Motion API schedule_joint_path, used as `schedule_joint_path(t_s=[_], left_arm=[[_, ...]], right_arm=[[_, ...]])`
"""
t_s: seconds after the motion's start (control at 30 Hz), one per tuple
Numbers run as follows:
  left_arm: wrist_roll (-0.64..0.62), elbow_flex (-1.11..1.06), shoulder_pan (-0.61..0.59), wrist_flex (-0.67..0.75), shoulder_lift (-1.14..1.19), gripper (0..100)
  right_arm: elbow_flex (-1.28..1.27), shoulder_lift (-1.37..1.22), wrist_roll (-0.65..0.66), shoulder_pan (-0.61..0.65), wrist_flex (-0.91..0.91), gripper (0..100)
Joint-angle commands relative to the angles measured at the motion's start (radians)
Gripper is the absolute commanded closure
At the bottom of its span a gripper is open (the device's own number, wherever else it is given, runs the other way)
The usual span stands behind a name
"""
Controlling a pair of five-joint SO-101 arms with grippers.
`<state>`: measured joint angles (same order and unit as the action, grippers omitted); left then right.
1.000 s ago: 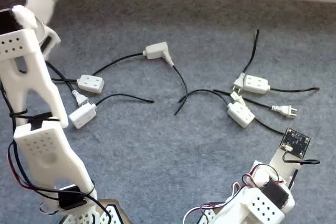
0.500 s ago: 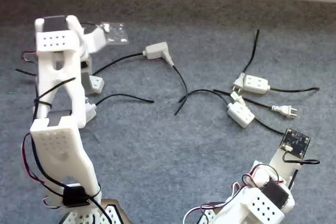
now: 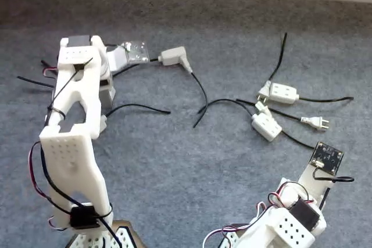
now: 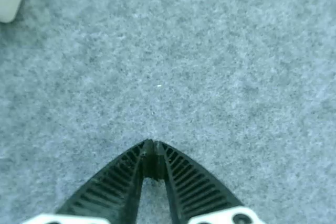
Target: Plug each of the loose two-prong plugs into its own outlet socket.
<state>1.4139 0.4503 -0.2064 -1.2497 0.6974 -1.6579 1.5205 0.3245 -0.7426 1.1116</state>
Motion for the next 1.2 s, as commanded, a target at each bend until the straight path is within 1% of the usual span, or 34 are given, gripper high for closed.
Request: schedule_joint_path(t_s=[0.0, 0.1, 0.17, 0.2, 0.27, 0.37, 0.47, 0.5, 0.6, 0.73, 0.83, 1.0, 1.1, 1.17], left_arm=[[0.264, 0.042, -0.015, 0.035, 0.018, 81], [0.262, 0.122, -0.013, -0.046, 0.019, 92], [0.261, 0.196, -0.007, -0.14, 0.007, 98], [0.247, 0.243, -0.005, -0.192, -0.001, 100], [0.186, 0.348, -0.001, -0.275, -0.015, 98], [0.097, 0.51, 0.018, -0.39, -0.031, 98], [-0.002, 0.656, 0.065, -0.526, -0.053, 98], [-0.072, 0.677, 0.084, -0.537, -0.062, 98], [-0.353, 0.696, 0.143, -0.534, -0.097, 99], [-0.631, 0.641, 0.223, -0.534, -0.156, 99], [-0.818, 0.538, 0.286, -0.534, -0.188, 99], [-1.166, 0.317, 0.395, -0.534, -0.205, 99], [-1.327, 0.214, 0.437, -0.532, -0.202, 98], [-1.432, 0.165, 0.441, -0.531, -0.202, 98]], right_arm=[[-0.036, -0.012, 0.014, 0.012, -0.025, 99.1], [-0.036, -0.012, 0.014, 0.012, -0.025, 99.1], [-0.036, -0.012, 0.014, 0.012, -0.025, 99.1], [-0.036, -0.012, 0.014, 0.012, -0.025, 99.1], [-0.036, -0.012, 0.014, 0.012, -0.025, 99.1], [-0.036, -0.012, 0.014, 0.012, -0.025, 99.1], [-0.036, -0.012, 0.014, 0.012, -0.025, 99.1], [-0.036, -0.012, 0.014, 0.012, -0.025, 99.1], [-0.036, -0.012, 0.014, 0.012, -0.025, 99.1], [-0.036, -0.012, 0.014, 0.012, -0.025, 99.1], [-0.036, -0.012, 0.014, 0.012, -0.025, 99.1], [-0.036, -0.012, 0.014, 0.012, -0.025, 99.1], [-0.036, -0.012, 0.014, 0.012, -0.025, 99.1], [-0.036, -0.012, 0.014, 0.012, -0.025, 99.1]])
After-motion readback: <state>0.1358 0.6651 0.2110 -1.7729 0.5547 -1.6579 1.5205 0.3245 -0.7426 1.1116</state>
